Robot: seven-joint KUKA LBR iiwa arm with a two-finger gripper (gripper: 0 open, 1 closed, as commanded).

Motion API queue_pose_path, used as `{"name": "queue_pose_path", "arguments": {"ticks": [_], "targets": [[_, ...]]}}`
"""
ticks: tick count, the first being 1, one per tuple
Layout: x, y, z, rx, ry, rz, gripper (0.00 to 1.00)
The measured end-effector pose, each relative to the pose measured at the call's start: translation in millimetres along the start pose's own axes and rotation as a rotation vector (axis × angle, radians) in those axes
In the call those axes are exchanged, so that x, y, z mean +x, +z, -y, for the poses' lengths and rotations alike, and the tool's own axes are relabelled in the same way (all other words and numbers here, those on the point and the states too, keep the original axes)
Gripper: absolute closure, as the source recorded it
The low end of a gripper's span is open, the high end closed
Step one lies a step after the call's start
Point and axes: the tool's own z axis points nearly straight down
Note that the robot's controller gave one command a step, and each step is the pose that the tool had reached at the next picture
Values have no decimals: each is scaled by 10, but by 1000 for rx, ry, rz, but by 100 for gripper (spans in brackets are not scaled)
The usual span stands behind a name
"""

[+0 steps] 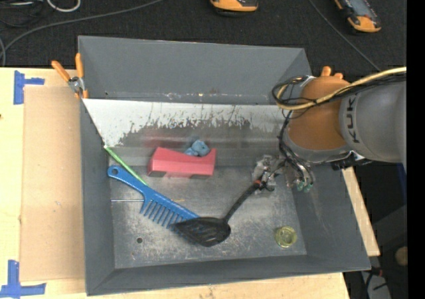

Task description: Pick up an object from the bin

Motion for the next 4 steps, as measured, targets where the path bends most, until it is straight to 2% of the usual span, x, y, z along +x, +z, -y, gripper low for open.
{"name": "queue_pose_path", "arguments": {"ticks": [1,2,3,4], "targets": [[110,-199,61,-2,6,-13,100],[91,-510,-13,3,-44,-6,100],[31,-677,-85,0,-358,-1,100],[-19,-1421,-389,-1,-225,-6,100]]}}
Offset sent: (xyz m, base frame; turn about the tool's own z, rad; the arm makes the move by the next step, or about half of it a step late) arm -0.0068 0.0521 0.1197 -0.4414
